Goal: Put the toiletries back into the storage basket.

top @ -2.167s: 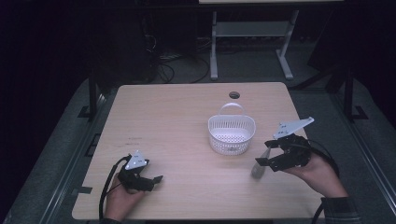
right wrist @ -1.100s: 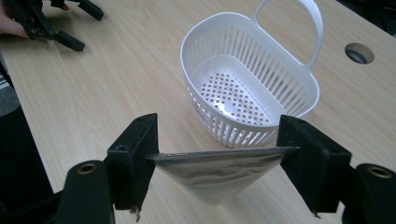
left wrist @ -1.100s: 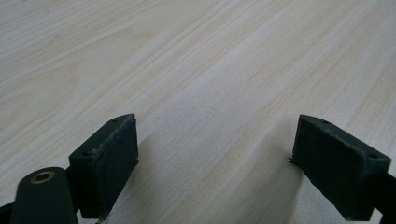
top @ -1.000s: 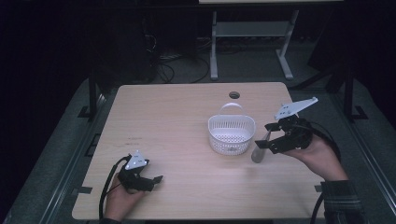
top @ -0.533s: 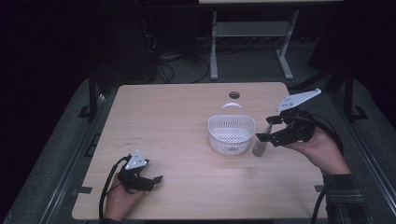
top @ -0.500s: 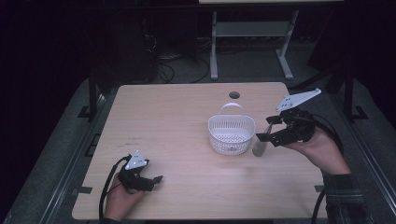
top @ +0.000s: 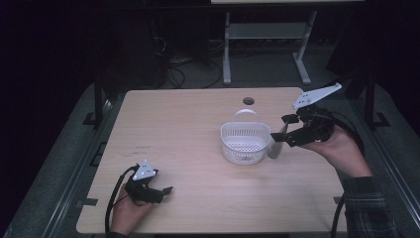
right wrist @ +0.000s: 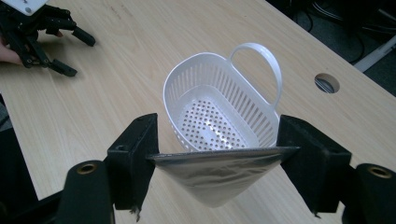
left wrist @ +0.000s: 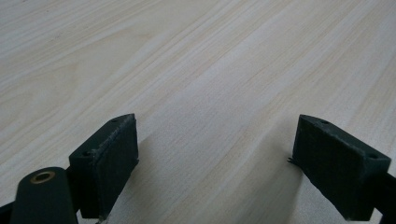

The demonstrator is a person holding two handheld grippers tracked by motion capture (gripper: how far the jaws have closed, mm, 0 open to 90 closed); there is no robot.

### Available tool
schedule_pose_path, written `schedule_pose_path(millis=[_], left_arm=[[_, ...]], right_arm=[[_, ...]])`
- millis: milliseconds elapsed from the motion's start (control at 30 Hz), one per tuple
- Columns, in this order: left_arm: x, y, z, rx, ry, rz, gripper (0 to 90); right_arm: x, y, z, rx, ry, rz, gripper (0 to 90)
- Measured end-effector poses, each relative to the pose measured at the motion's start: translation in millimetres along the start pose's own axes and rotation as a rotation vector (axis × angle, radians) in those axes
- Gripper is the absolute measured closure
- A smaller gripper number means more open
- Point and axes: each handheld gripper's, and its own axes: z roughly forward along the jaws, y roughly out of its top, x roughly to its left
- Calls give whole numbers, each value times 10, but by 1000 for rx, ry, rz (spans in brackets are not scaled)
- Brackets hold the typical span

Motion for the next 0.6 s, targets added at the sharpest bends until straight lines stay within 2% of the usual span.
schedule_pose_path(millis=[333, 600], left_arm=[[0, 0, 0, 0, 0, 0, 135], [-2, -1, 1, -1, -1, -2, 135]], right_arm=[[-41, 148, -61, -12, -13, -12, 301], [-79, 250, -46, -17, -21, -17, 301]])
